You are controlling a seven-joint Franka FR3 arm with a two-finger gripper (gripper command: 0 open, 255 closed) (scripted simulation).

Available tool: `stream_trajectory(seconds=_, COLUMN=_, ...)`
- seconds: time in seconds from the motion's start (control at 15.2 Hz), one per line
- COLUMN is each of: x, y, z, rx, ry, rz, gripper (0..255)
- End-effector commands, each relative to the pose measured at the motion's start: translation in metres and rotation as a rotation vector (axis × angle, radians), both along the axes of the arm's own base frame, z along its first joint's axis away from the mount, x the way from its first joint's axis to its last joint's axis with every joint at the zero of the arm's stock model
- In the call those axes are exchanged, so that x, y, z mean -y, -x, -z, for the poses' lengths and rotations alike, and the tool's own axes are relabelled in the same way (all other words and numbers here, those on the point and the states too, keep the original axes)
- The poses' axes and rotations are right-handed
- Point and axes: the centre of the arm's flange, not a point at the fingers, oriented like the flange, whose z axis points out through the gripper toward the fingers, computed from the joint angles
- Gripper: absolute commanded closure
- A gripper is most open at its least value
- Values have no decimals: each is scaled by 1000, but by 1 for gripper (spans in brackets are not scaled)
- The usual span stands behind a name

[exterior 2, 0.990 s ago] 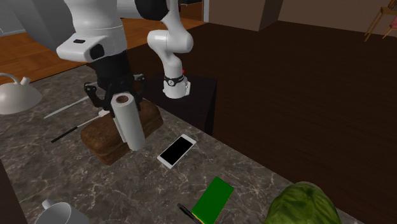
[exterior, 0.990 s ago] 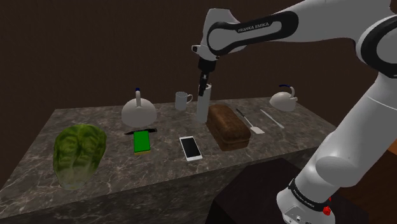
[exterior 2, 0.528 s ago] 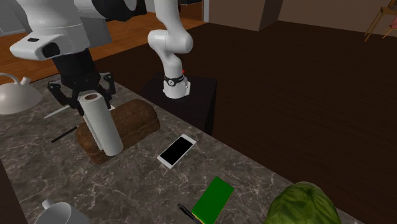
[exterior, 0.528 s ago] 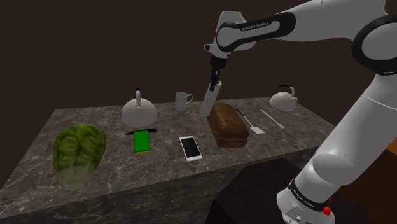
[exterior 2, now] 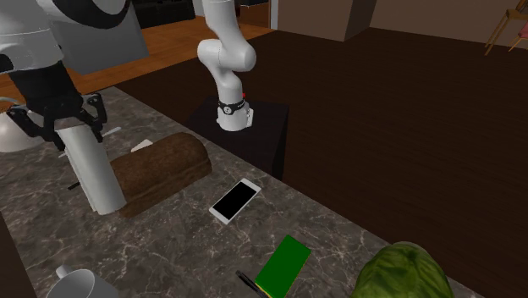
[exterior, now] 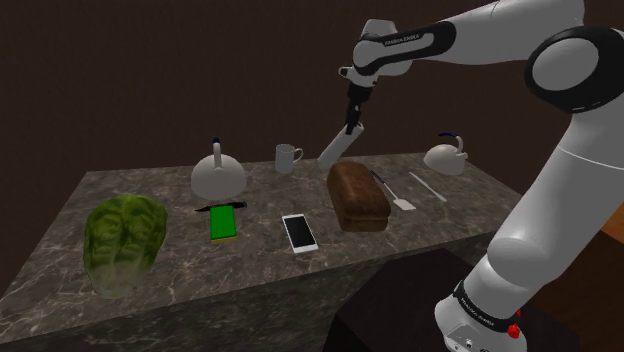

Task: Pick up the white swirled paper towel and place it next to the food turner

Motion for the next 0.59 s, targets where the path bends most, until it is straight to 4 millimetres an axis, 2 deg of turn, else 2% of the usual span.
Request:
stream_trajectory(seconds=0.0, x=27, y=-4, z=-2, rx=0, ry=0, rz=-2, gripper=255)
stream_trajectory(seconds=0.53, x=132, y=-18, z=-2, rx=0, ry=0, rz=-2, gripper=255)
